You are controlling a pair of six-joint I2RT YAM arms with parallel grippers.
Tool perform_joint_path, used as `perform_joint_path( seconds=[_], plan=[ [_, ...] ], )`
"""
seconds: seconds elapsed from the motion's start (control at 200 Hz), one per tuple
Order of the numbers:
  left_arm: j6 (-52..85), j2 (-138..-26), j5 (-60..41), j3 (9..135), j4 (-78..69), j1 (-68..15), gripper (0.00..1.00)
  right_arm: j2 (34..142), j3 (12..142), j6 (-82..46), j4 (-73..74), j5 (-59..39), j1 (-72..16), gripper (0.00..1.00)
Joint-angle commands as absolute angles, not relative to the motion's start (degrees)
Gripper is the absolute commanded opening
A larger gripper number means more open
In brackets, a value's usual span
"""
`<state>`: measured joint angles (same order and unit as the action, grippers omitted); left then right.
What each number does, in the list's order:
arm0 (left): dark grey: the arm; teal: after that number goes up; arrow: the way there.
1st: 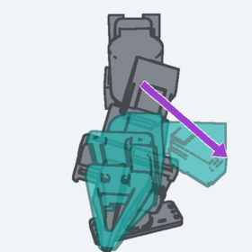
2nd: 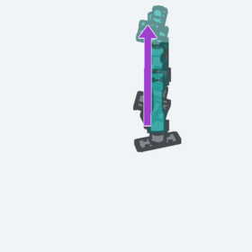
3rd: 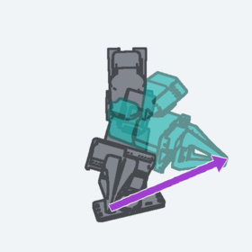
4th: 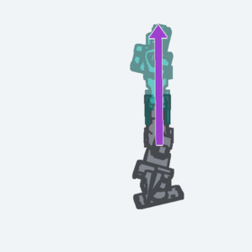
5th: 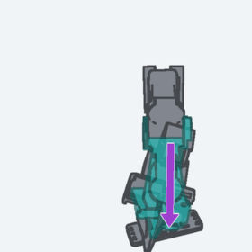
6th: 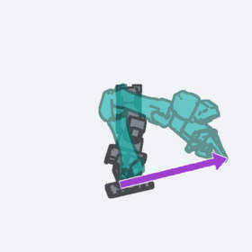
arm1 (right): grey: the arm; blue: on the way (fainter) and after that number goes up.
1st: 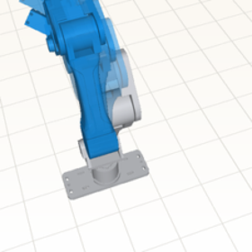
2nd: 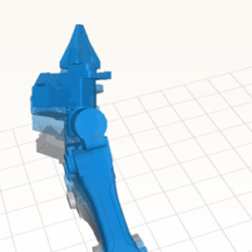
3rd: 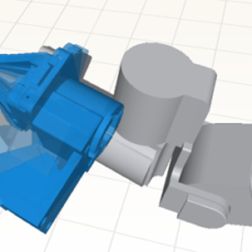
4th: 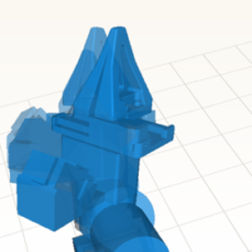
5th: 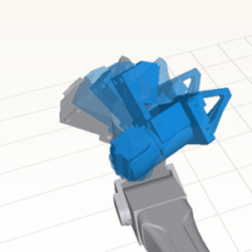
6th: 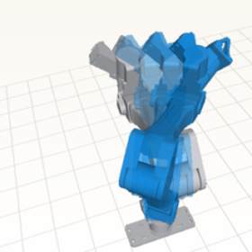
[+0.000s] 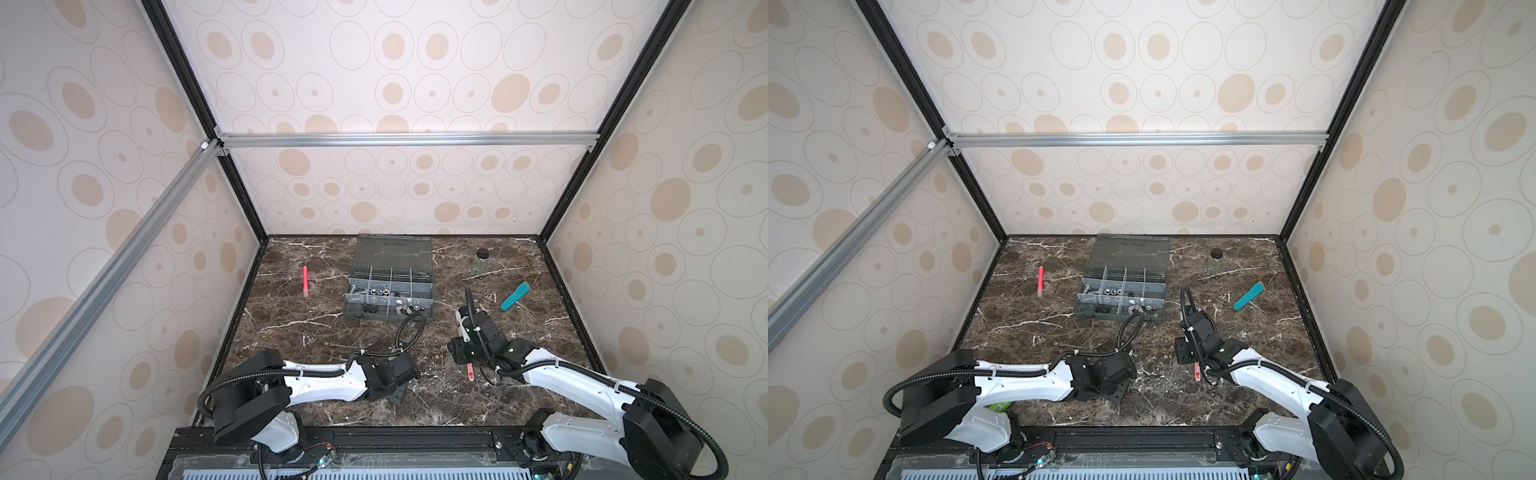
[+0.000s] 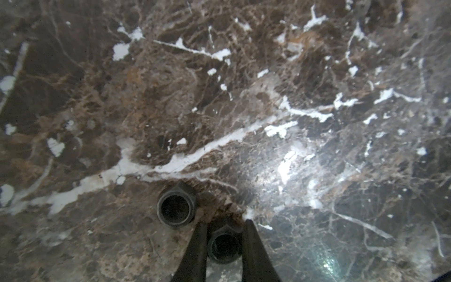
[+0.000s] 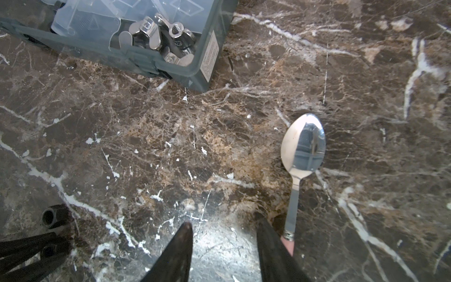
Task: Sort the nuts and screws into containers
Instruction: 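Move the left gripper to the black nuts and close on one, then carry the black nut with the left gripper into the nut compartment, release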
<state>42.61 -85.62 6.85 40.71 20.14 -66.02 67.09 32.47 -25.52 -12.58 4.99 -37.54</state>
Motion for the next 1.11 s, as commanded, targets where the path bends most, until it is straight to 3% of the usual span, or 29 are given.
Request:
perform_joint_path(
  seconds=[0.0, 0.305, 0.625, 1.1],
  plan=[
    [40.06, -85.72, 7.83, 43.11, 24.30, -66.64, 0.16, 66.06, 32.83, -25.96, -13.53, 6.11, -37.44, 0.47],
    [28.32, -86.09, 8.11, 57.55, 20.34, -55.24, 0.15, 61.81, 32.54, -25.31, -15.25, 9.55, -37.43, 0.47],
    [17.64, -99.94, 5.39, 75.56, 15.96, -39.23, 0.15, 58.65, 33.22, -24.70, -18.25, 10.47, -37.41, 0.47],
    [18.36, -111.75, 0.28, 83.17, 12.54, -34.07, 0.18, 55.47, 32.86, -24.87, -20.93, 11.34, -37.43, 0.47]
  ],
)
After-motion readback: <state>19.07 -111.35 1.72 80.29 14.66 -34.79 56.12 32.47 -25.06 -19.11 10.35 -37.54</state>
